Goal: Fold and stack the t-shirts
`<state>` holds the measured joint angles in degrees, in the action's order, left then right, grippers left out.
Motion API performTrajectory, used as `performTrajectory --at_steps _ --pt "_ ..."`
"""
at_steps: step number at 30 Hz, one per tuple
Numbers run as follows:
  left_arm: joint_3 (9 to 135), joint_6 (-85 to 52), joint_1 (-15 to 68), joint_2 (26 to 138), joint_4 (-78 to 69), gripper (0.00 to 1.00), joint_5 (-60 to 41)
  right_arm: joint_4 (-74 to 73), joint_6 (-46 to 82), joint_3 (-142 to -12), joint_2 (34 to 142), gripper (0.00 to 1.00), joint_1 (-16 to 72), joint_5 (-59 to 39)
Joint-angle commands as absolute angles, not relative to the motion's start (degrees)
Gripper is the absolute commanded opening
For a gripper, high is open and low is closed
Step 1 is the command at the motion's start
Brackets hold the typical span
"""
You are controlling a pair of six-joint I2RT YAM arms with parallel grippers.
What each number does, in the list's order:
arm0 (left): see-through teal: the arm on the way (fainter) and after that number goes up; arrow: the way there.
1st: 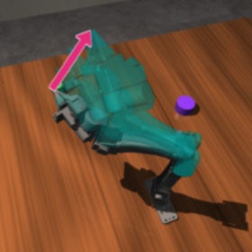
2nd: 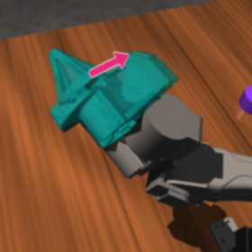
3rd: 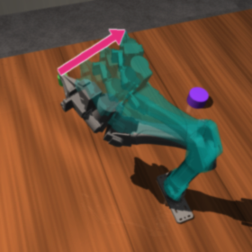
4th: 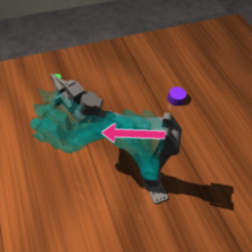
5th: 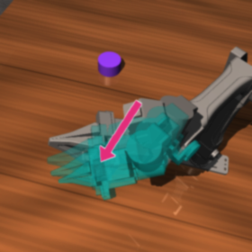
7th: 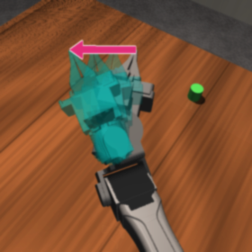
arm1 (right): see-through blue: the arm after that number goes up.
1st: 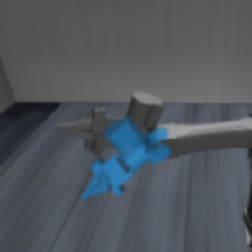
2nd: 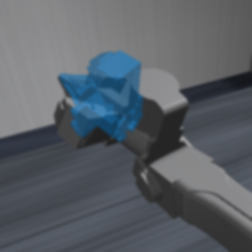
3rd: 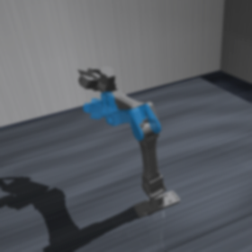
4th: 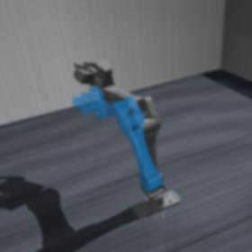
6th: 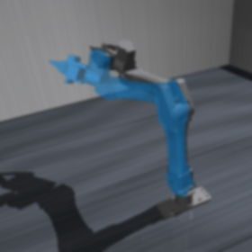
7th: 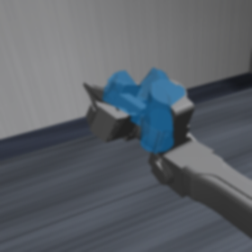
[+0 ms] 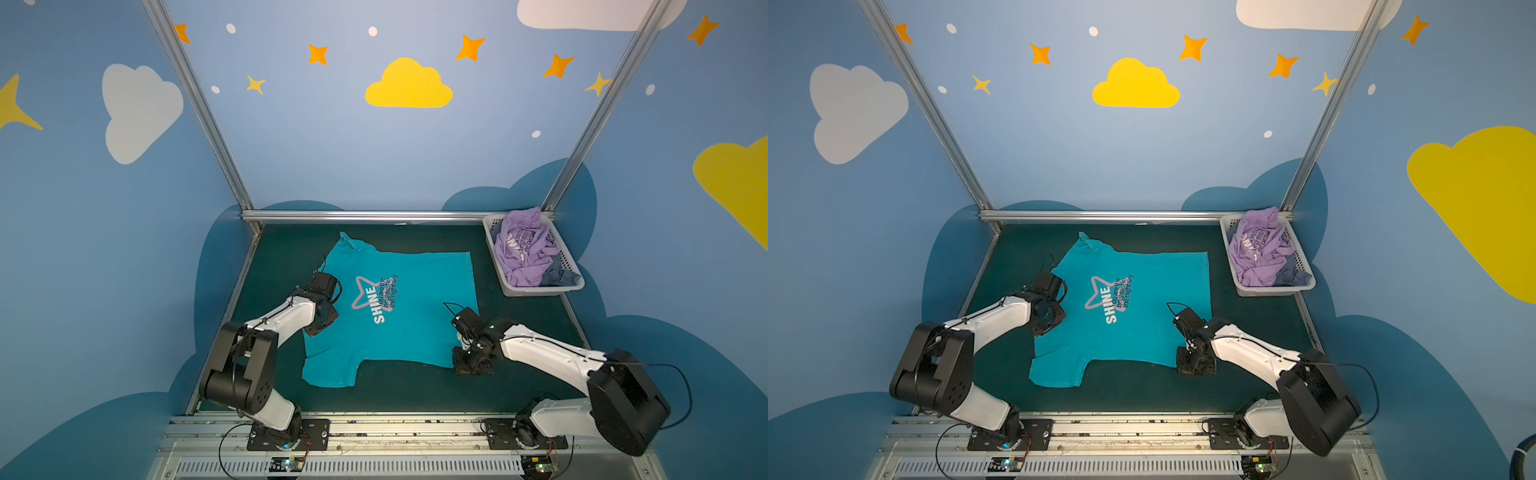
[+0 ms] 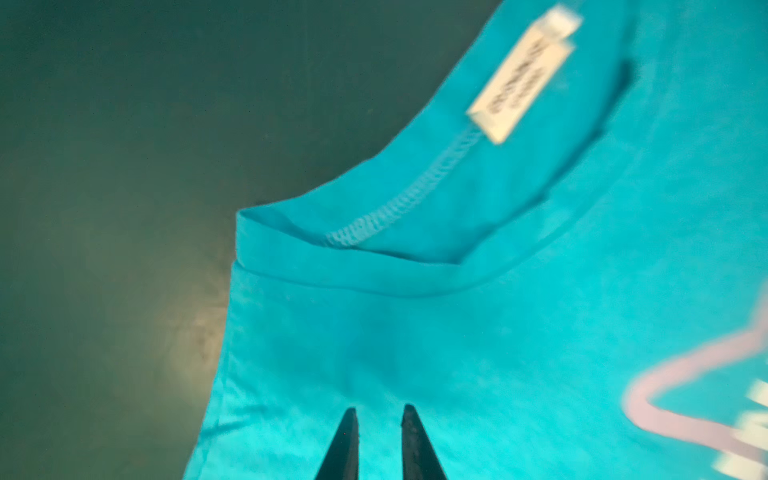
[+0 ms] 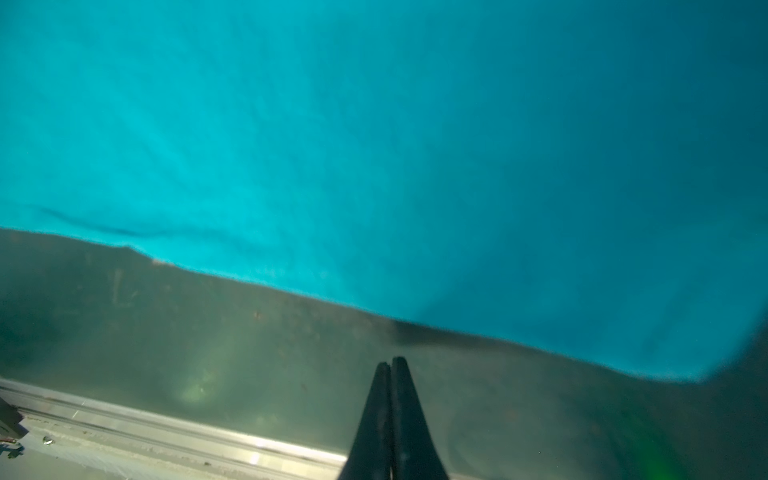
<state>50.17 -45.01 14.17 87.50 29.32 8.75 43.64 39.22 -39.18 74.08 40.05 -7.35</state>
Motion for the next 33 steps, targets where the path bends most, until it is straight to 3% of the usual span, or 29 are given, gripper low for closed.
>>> performTrajectory --at_steps 1,10,26,33 --pt "57.1 -44.4 15.0 87.0 29.6 0.24 10.3 47.9 40.0 -42.0 70.4 0.0 39.9 -4.0" --pt "82.6 -42.5 16.0 109.0 33.8 0.14 12.3 45.0 38.2 -47.6 72.4 0.0 38.7 -5.6" --pt "130.1 -36.8 15.6 145.1 46.2 0.14 16.3 38.9 34.9 -50.2 84.2 0.0 32.9 -12.1" --pt "150.4 -33.2 15.7 157.8 43.5 0.16 13.2 37.7 34.4 -50.8 88.0 0.0 30.4 -14.2"
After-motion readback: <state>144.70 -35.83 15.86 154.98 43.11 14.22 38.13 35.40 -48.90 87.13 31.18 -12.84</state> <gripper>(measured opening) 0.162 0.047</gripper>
